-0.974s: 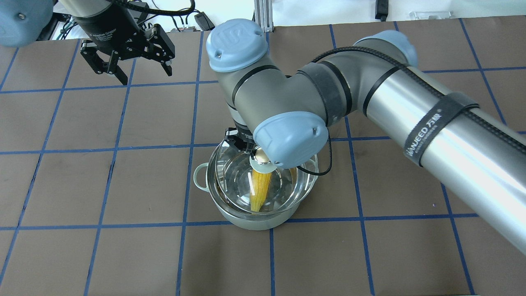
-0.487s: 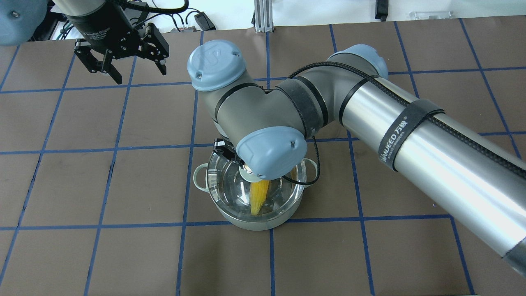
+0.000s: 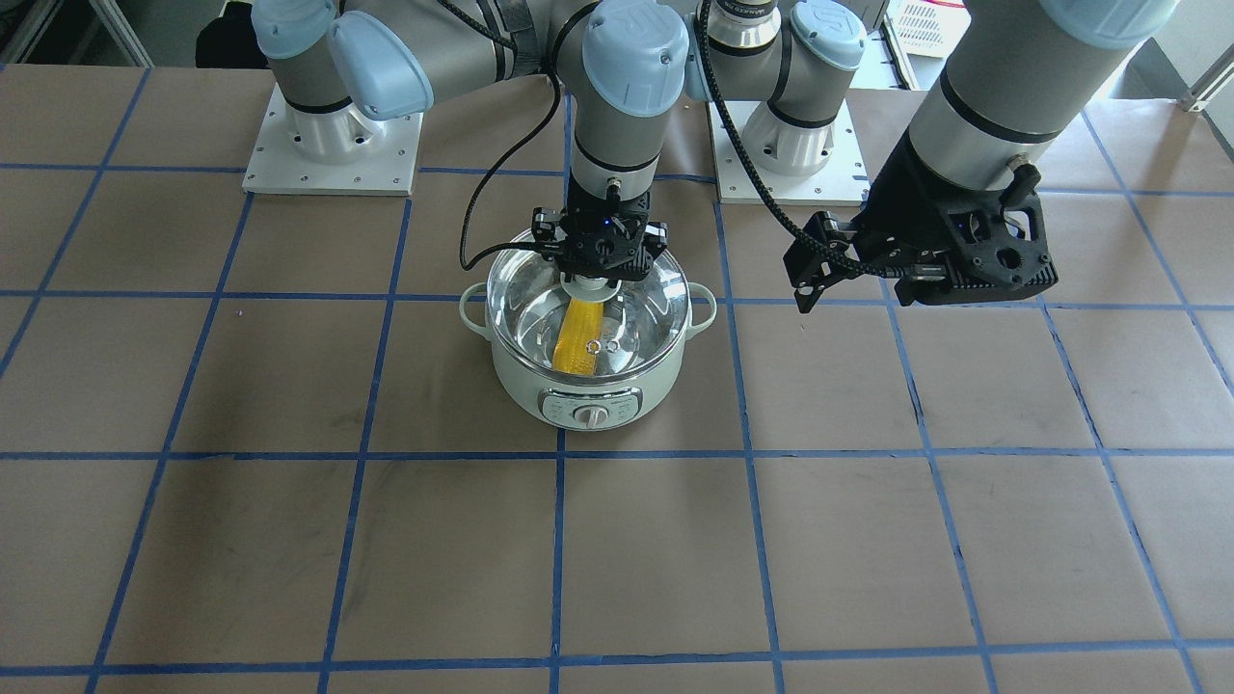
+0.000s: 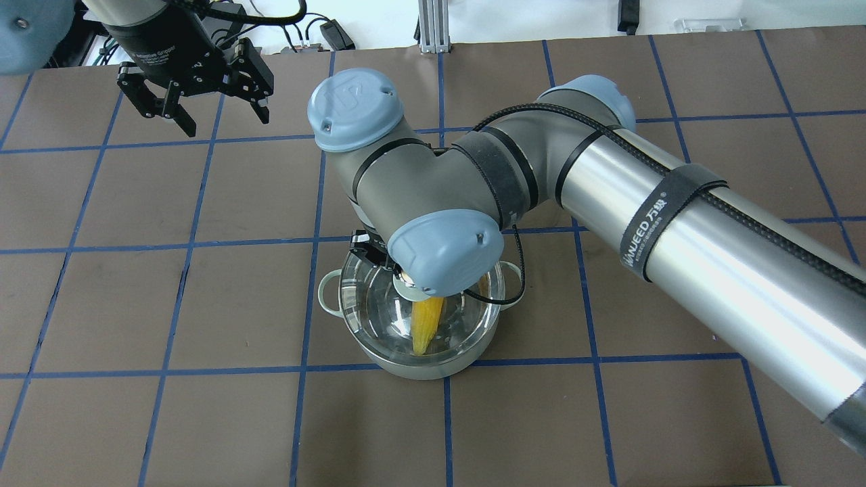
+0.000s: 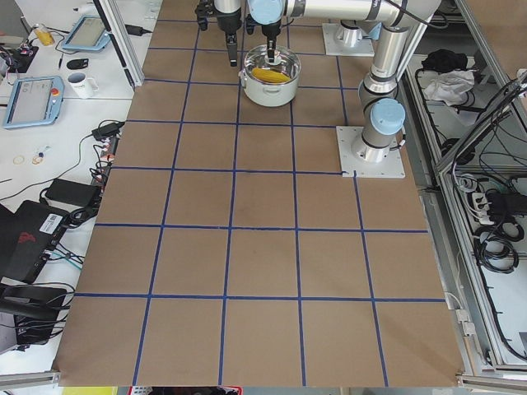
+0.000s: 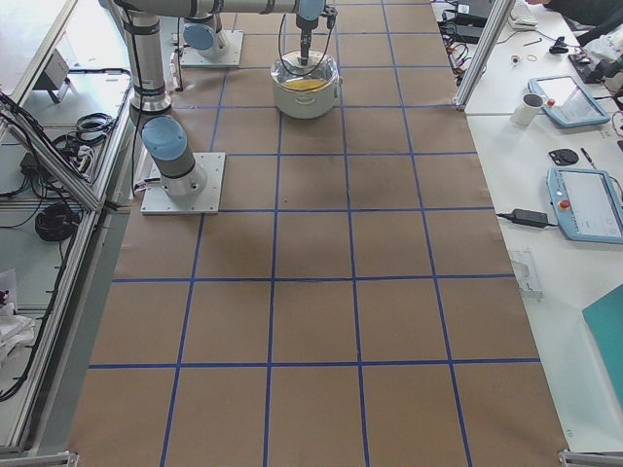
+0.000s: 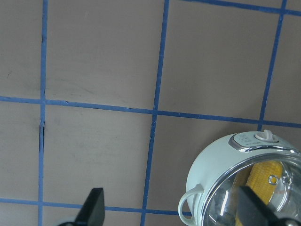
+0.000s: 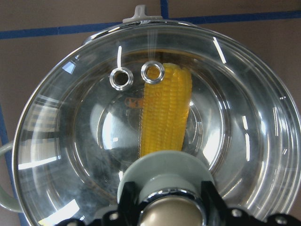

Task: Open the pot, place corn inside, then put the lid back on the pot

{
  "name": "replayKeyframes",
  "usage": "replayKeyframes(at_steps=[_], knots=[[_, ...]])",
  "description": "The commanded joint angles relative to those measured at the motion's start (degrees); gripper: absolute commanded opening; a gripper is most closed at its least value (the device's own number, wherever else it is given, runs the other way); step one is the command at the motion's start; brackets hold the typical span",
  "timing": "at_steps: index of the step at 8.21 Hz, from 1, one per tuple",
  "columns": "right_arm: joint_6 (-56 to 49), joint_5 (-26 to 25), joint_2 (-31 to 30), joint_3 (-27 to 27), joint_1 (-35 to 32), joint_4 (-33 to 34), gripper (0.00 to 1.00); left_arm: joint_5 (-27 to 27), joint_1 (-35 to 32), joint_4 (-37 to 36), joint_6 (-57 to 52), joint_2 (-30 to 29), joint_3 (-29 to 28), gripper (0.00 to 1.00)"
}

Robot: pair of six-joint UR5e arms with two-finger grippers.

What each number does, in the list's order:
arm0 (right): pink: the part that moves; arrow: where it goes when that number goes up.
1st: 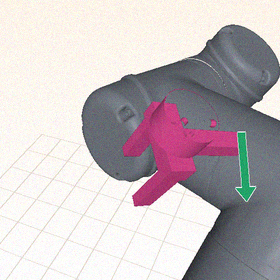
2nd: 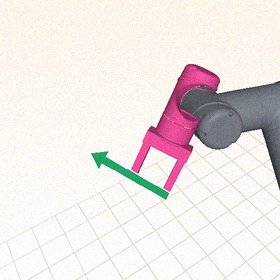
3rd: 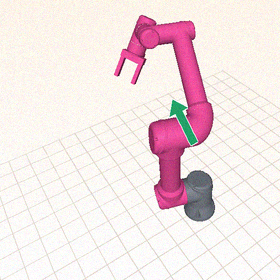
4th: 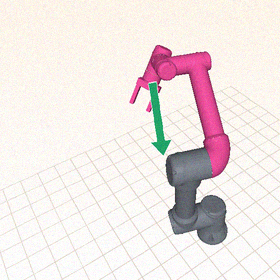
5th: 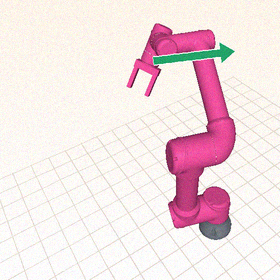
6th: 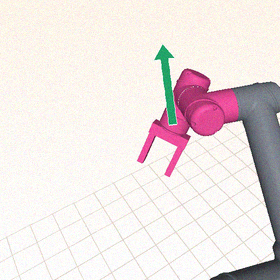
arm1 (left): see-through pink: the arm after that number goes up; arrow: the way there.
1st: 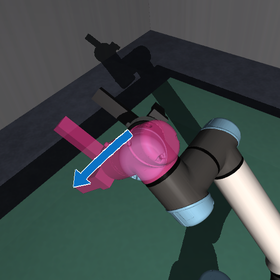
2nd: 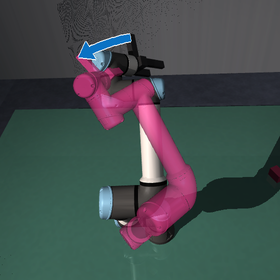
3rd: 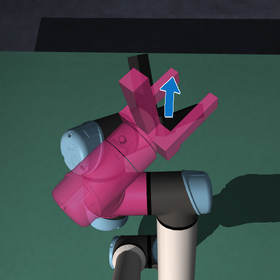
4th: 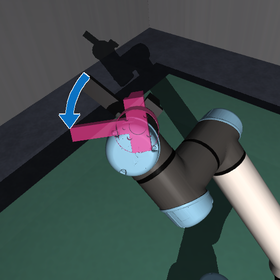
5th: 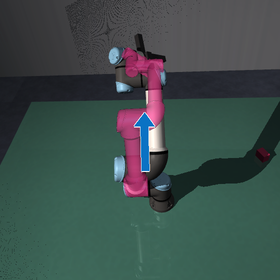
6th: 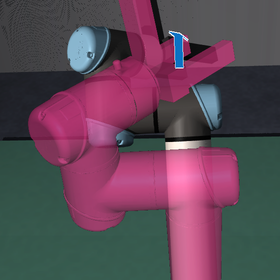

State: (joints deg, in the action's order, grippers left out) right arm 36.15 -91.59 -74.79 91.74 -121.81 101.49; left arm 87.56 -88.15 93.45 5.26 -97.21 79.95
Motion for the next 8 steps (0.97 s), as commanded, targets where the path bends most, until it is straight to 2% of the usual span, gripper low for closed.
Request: replayKeyframes(at_steps=[1,4,8], knots=[[-0.11,0.01,0.09,0.01,0.00,0.11,0.00,0.94,-0.27,-0.29,-0.08,0.96,0.11,1.00],[-1.42,0.27,0.17,0.01,0.70,-0.24,0.00,1.30,-0.09,-0.46,-0.25,1.23,0.29,1.00],[-1.43,3.78,0.44,0.10,1.14,-0.15,0.00,1.21,-0.09,-0.55,-0.16,1.23,0.47,1.00]])
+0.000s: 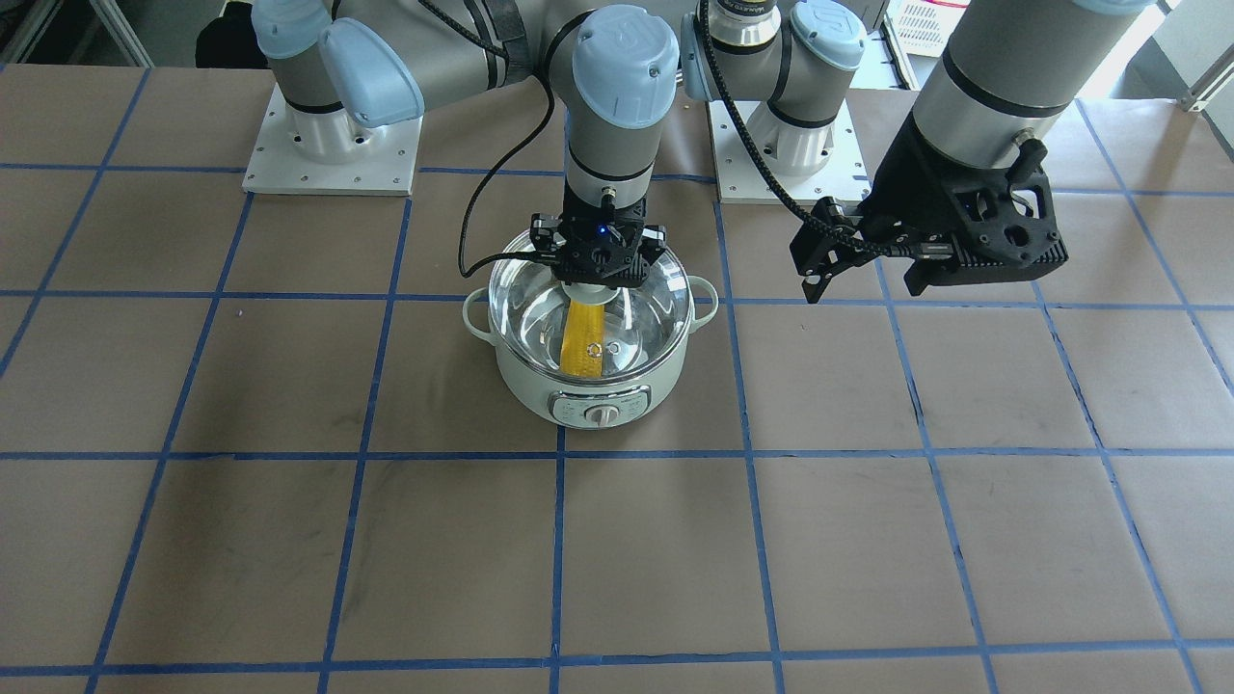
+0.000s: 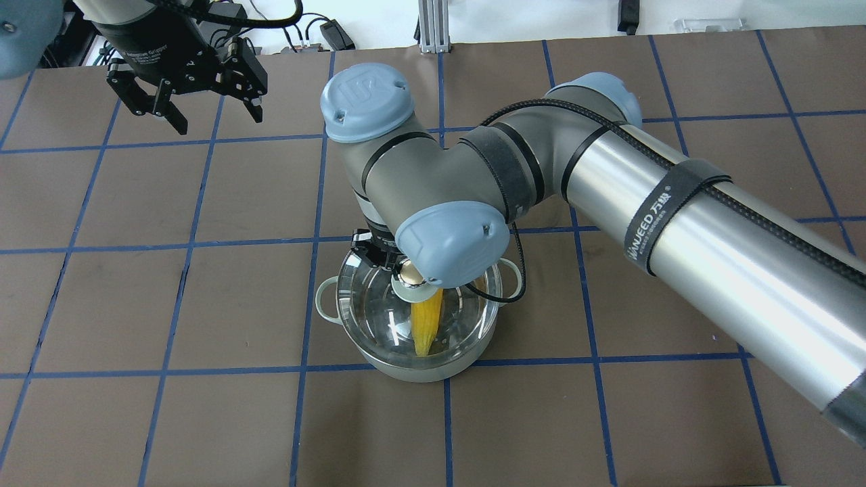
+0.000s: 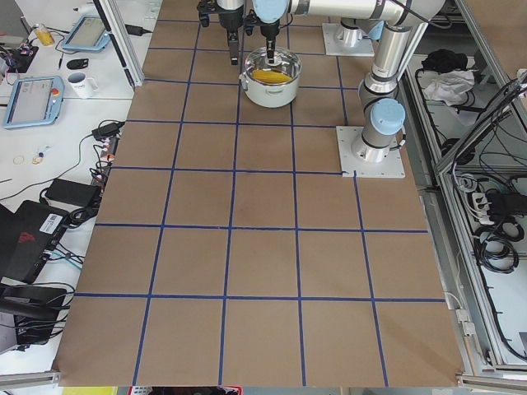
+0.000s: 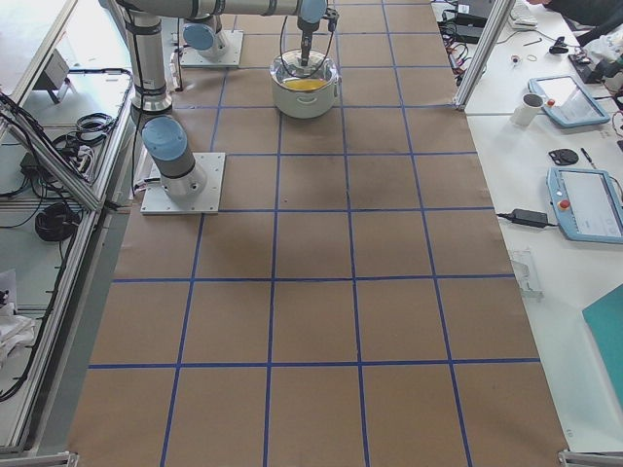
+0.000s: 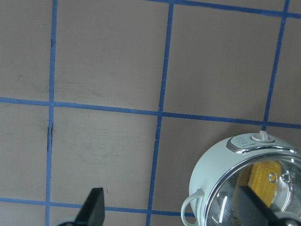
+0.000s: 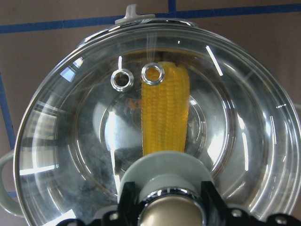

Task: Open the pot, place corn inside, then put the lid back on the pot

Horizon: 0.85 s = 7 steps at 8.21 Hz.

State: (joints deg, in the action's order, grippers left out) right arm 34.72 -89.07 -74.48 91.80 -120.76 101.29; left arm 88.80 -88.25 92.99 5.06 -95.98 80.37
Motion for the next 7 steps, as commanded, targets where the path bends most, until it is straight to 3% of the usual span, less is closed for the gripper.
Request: replayKeyframes(at_steps=[1,7], knots=[[-0.17,1.36,0.04,-0.04,0.17,0.04,0.00,-0.03,0.01,-0.09,0.04,-0.17,0.14,1.00],[-1.41,1.44,0.03,0.14,1.31,0.13,0.00,-0.03,0.01,-0.09,-0.14,-0.26,0.05,1.00]])
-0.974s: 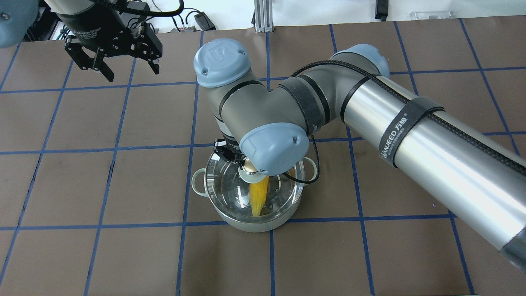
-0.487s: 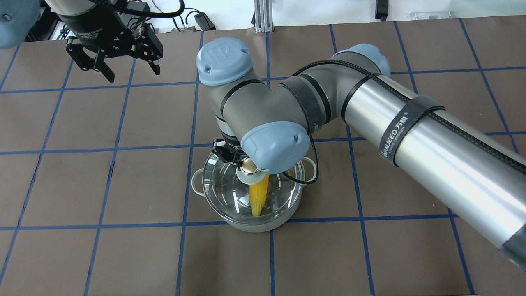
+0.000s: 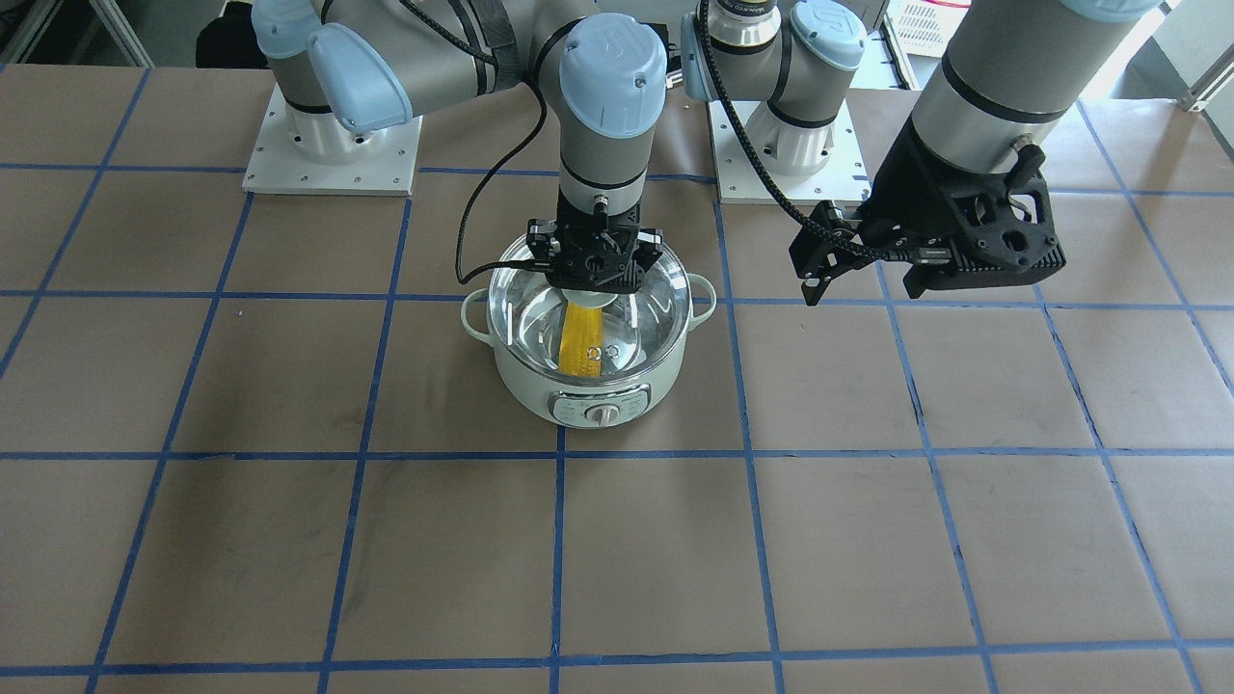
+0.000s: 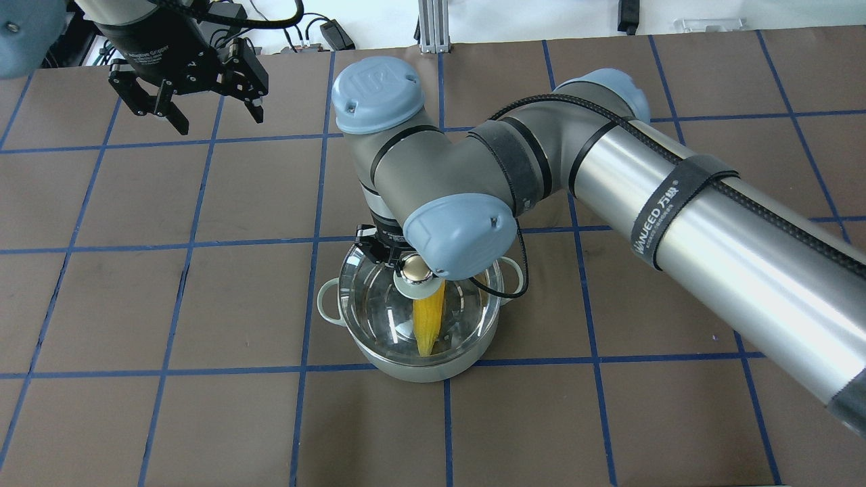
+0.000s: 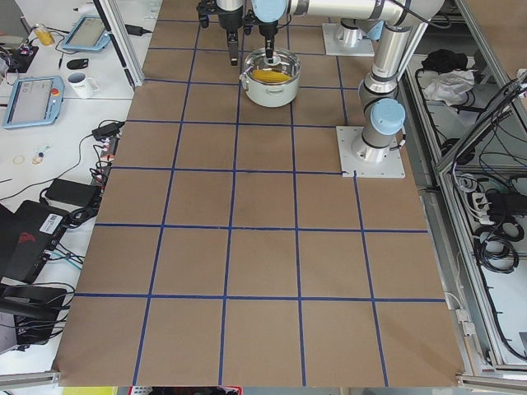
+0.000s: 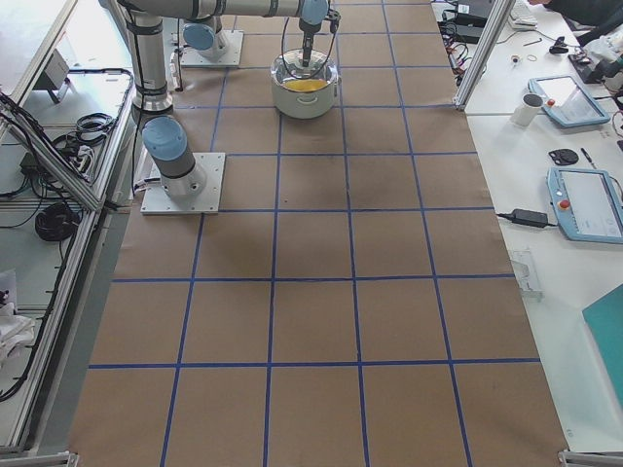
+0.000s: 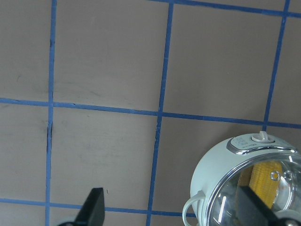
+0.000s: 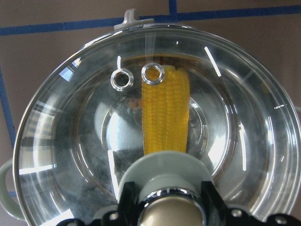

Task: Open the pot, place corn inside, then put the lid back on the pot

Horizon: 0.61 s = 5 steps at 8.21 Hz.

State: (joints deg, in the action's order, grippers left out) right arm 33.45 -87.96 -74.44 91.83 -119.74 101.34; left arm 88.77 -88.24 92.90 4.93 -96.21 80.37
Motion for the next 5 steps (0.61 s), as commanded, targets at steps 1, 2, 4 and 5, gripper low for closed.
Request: replayKeyframes(at_steps=[1,2,4,5], knots=[[-0.05,0.24,-0.01,0.19,0.29,0.09,0.00,0.00,0.09,0.00,-0.09,-0.03,0.05,1.00],[-0.14,-0.37,0.08,0.28,0.29,0.26,0.00,0.00,0.09,0.00,-0.09,-0.03,0.05,1.00],[-0.05,-0.37,0.34,0.37,0.29,0.27,0.00,0.00,0.09,0.00,-0.09,-0.03,-0.04,1.00],[0.03,-0.29,0.52,0.37,0.29,0.27,0.00,0.00,0.09,0.00,-0.18,-0.11,-0.13,1.00]])
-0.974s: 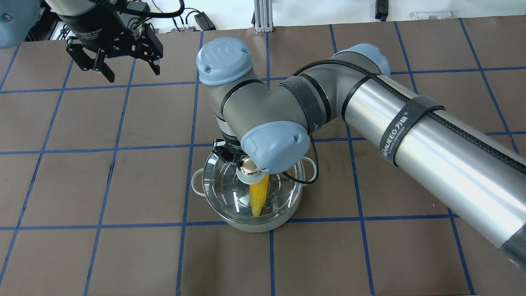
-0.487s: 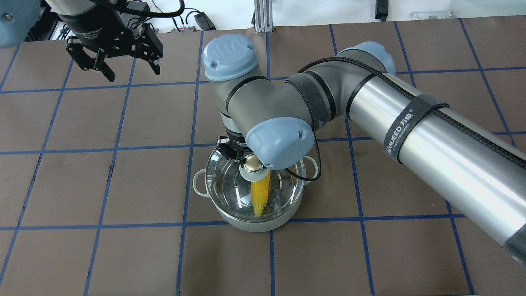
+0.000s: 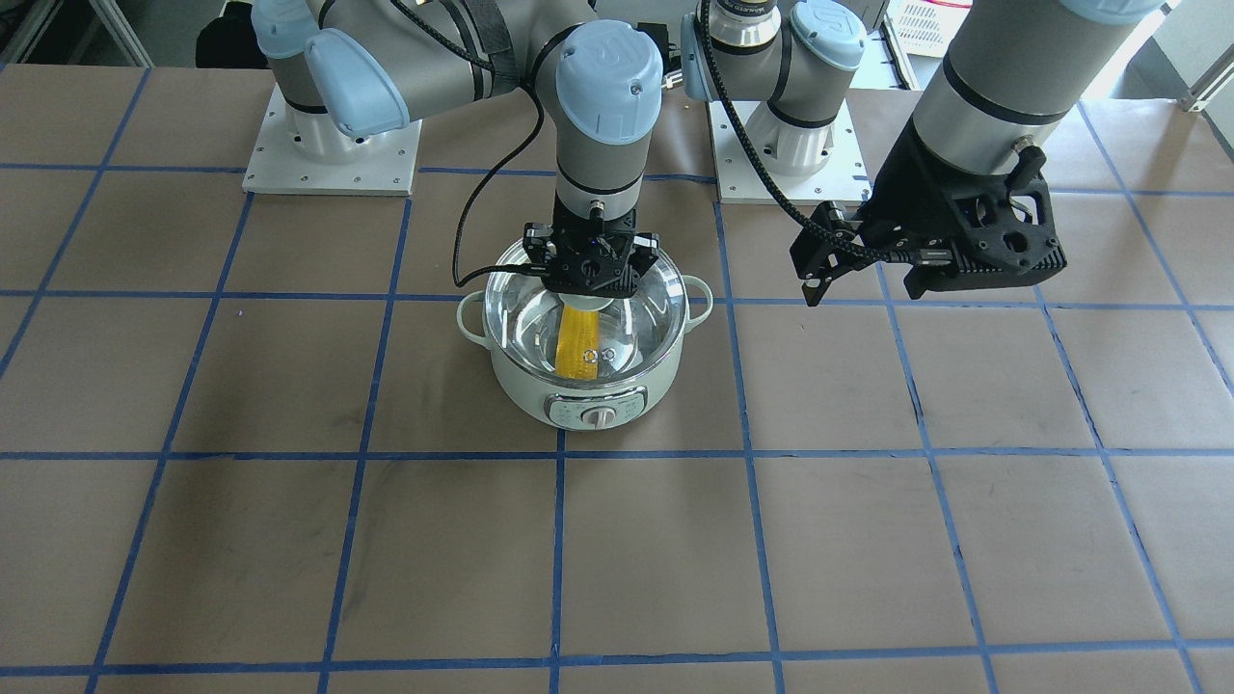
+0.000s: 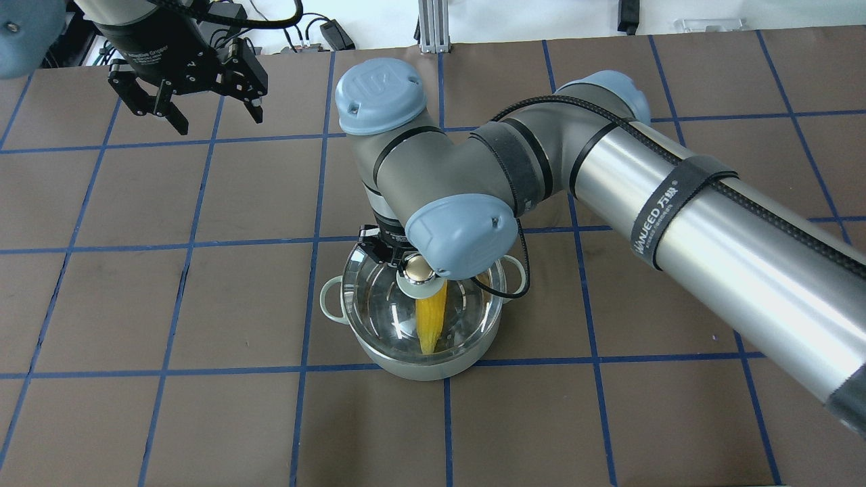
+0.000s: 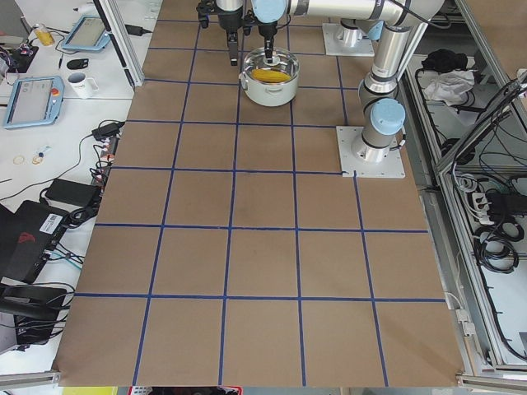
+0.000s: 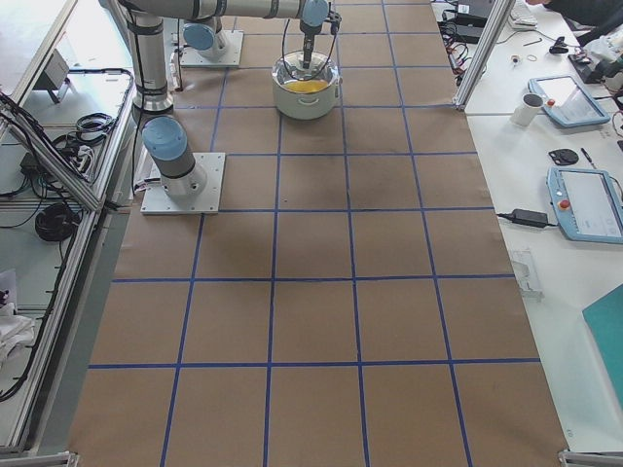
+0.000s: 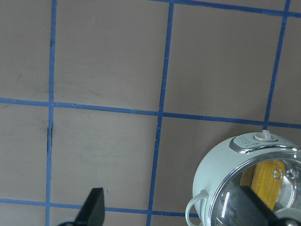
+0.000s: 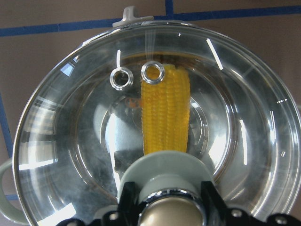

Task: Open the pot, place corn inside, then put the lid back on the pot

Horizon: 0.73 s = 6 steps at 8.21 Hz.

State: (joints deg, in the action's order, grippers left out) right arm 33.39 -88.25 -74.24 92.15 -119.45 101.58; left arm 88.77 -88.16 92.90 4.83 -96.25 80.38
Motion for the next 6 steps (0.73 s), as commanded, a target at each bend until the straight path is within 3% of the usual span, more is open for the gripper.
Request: replayKeyframes(at_steps=[1,2,3,6], knots=[[0.01,0.10,0.33,0.05,0.01,0.02,0.00,0.00,0.00,0.00,-0.09,-0.08,0.04,1.00],[-0.08,-0.16,0.33,0.05,0.01,-0.16,0.20,0.00,0.00,0.00,-0.09,-0.08,0.04,1.00],[0.01,-0.25,0.24,0.14,0.01,-0.25,0.98,0.00,0.00,0.00,-0.09,-0.08,0.04,1.00],[0.10,-0.43,-0.55,0.05,0.01,-0.77,1.00,0.00,0.00,0.00,-0.09,-0.08,-0.22,1.00]])
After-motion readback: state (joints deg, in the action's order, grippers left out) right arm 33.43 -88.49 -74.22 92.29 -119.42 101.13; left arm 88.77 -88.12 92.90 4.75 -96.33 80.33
